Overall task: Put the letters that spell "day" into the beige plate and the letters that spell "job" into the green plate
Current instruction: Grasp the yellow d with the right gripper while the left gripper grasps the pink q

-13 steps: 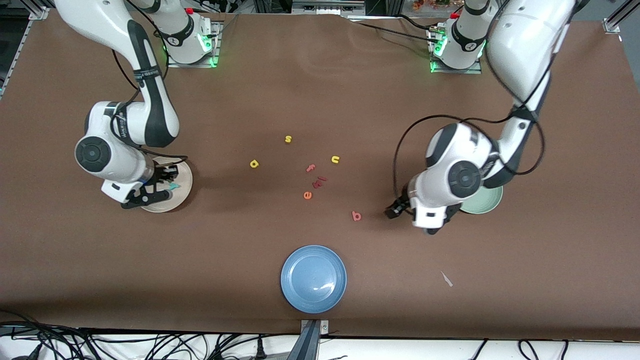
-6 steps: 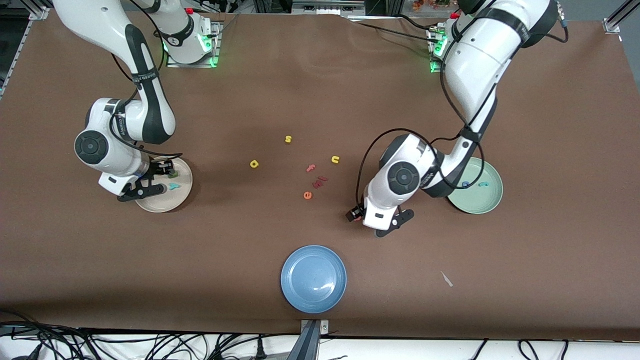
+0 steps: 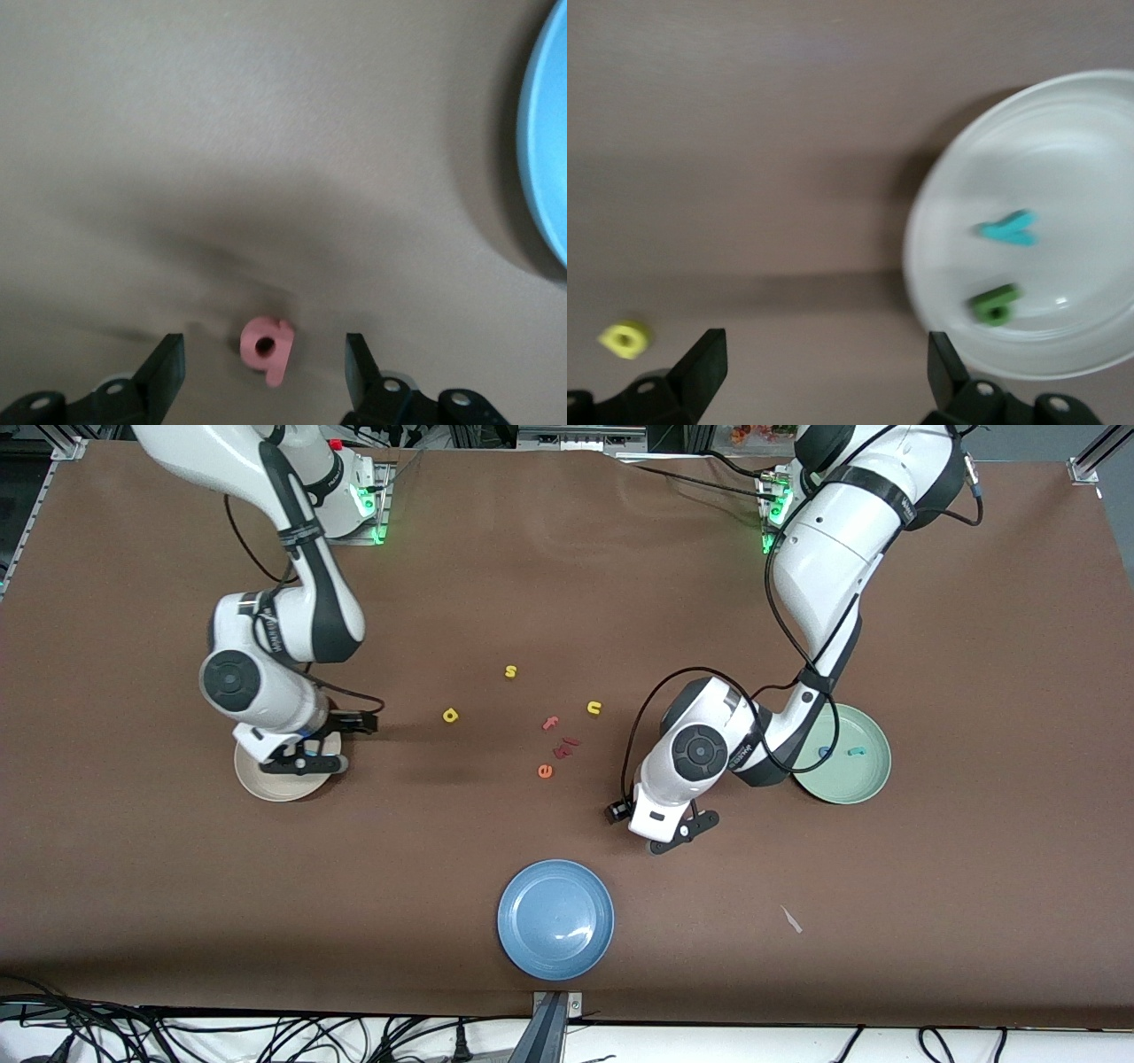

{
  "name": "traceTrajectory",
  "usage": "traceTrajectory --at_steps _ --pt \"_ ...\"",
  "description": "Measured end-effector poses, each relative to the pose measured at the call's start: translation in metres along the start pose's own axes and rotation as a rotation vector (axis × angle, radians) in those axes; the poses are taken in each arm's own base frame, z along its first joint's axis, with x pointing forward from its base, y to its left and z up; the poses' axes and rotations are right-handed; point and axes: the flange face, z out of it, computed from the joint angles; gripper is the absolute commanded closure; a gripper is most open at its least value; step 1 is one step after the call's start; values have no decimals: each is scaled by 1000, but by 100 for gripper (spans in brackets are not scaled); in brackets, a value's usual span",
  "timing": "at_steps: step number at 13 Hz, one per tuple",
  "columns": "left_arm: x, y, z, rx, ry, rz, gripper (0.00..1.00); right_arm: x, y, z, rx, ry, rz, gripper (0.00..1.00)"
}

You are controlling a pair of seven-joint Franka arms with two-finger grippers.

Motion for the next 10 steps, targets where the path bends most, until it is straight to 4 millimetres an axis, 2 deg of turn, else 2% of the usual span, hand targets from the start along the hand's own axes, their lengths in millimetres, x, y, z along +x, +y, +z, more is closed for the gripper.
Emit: traceTrajectory --at_steps 2,5,10 --pt "-1 1 9 11 6 36 19 -9 -32 3 19 14 71 0" --pt "-12 8 15 32 21 102 23 -20 -68 10 44 43 137 0" --pt "-18 8 22 84 54 159 48 -36 -101 41 54 96 192 0"
